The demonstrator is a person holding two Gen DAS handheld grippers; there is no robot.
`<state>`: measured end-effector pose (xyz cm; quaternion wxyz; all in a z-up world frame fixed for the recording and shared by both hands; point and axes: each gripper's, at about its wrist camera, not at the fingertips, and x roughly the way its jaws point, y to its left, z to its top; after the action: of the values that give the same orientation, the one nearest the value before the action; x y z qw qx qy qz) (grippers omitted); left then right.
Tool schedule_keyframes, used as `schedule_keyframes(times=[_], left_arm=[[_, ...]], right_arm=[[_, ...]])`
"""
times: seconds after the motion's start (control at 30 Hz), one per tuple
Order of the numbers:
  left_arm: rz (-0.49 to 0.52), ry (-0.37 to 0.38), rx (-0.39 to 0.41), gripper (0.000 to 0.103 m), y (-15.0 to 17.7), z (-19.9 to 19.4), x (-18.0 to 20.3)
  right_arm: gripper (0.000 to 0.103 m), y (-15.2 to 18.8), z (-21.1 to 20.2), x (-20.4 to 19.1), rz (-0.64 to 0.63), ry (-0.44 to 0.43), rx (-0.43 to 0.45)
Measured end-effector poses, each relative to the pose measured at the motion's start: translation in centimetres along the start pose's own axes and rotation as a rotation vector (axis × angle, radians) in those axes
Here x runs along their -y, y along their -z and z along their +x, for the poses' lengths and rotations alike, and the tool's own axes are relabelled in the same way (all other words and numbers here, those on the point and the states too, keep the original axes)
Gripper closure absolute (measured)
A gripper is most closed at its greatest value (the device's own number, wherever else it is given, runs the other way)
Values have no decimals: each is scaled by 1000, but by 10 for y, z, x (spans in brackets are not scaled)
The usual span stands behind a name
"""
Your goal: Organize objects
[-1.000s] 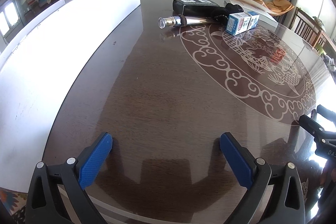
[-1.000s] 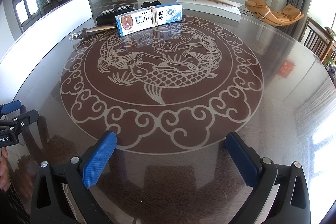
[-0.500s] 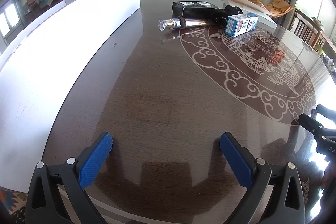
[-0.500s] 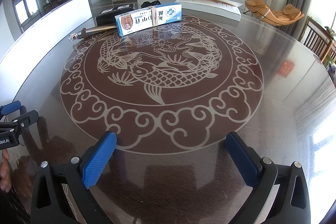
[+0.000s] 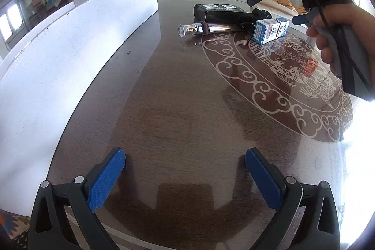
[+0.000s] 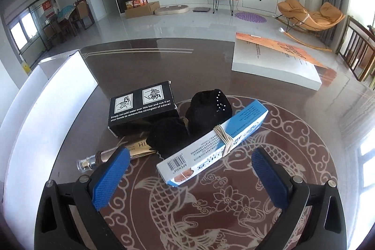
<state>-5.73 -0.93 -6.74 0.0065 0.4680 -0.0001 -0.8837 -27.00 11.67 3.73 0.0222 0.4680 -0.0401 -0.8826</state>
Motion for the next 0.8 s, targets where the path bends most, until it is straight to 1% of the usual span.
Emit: schedule_keyframes(times=[0.03,0.07,0.1,0.13,0.17,0.2,0.27,0.3,0.43,0.53,0.6,0.63,0.67,0.73,0.77,0.8], left_arm=[[0,0,0,0,0,0,0],[0,0,0,0,0,0,0],[0,0,0,0,0,0,0],[0,0,0,0,0,0,0],[0,0,0,0,-1,0,0],[0,-1,1,0,0,0,0],[-2,-3,1,0,-1,0,0],[-3,-3,1,0,-1,0,0],[-2,-3,1,0,-1,0,0],[-2,-3,1,0,-1,0,0],[-3,-3,1,0,-1,0,0],[-3,-3,1,0,-1,0,0],[-3,-3,1,0,-1,0,0],[-3,-3,2,0,-1,0,0],[-3,-3,2,0,-1,0,0],[-3,-3,2,0,-1,0,0]], right_arm=[[0,0,8,3,26,12,-23],[5,1,15,7,52,21,-43],[30,3,19,12,78,6,-55],[42,6,20,20,107,-37,-60],[58,11,16,29,134,-74,-41],[69,15,11,35,148,-88,-24],[77,26,1,47,142,-110,1],[79,33,-5,55,143,-134,12],[80,71,-28,91,225,-285,4],[80,110,-43,124,344,-421,-28],[79,135,-53,148,418,-475,-42],[77,145,-60,159,442,-453,-40],[73,153,-68,168,450,-404,-37],[66,161,-81,178,409,-331,-18],[57,163,-87,177,374,-293,-7],[44,162,-90,175,336,-258,-4]])
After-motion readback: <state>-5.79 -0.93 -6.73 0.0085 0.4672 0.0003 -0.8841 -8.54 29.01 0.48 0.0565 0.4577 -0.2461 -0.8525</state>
